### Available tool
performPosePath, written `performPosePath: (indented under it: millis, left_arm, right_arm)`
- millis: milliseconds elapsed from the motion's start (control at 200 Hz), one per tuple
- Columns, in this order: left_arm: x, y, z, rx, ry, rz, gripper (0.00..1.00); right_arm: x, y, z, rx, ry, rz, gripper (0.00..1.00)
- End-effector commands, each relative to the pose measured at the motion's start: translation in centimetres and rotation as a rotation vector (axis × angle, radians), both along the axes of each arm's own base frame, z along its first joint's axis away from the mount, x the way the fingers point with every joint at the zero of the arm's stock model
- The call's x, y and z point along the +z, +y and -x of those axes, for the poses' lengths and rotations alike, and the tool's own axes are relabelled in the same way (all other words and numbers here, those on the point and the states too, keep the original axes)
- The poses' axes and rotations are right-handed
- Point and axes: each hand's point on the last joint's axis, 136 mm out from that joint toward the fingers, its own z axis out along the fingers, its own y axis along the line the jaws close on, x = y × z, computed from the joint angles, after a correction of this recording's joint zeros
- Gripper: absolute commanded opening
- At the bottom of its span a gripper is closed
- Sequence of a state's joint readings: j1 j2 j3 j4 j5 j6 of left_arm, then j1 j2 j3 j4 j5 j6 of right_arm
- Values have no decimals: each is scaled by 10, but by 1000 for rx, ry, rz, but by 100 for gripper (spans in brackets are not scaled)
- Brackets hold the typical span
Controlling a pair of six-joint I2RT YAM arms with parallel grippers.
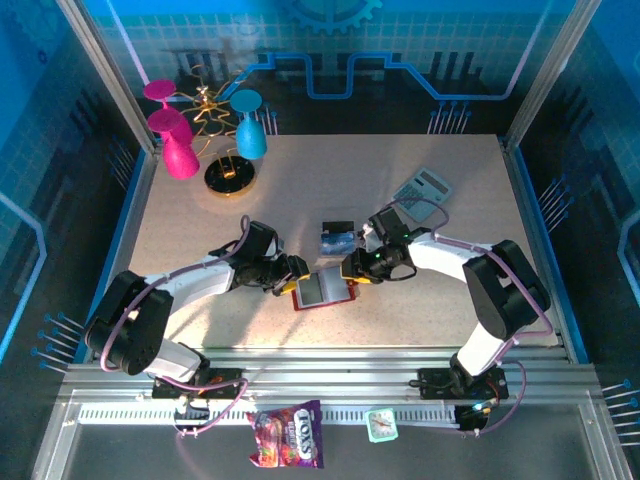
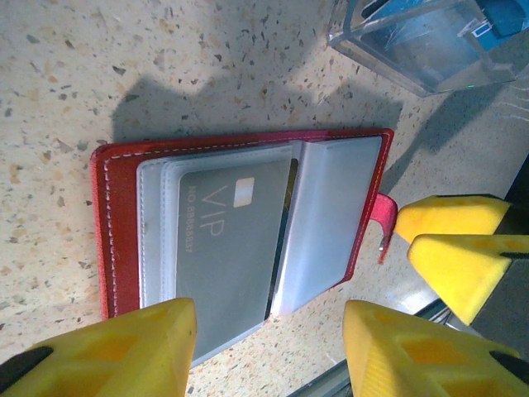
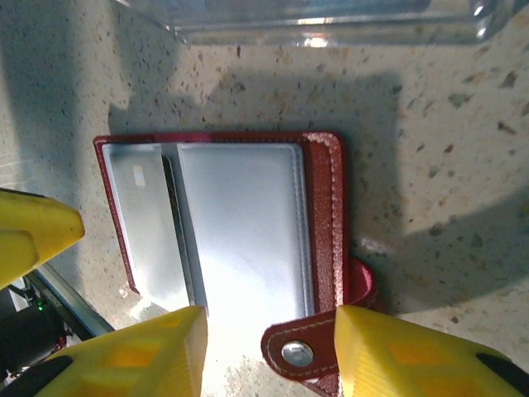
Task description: Take the credit cards out of the card holder
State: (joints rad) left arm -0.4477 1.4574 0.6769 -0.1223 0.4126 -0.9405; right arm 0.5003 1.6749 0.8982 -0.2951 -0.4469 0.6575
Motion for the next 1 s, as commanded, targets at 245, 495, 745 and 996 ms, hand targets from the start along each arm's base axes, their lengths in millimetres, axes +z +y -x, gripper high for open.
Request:
performPosePath:
  millis: [245, 495, 745, 996]
  left_arm:
    - [-3, -1, 0, -13, 10, 5, 51]
    - [0, -1, -1, -16, 6, 3, 51]
    - [0, 0, 0, -11, 4, 2, 51]
    - [1, 4, 4, -2, 0, -7, 51]
  right_arm:
    - [7, 4, 21, 25, 9, -10, 45]
    - [26, -9, 3, 36, -88, 83, 46]
    - [34, -1, -20, 79, -129, 74, 48]
    - [17, 14, -30, 135, -96, 17, 48]
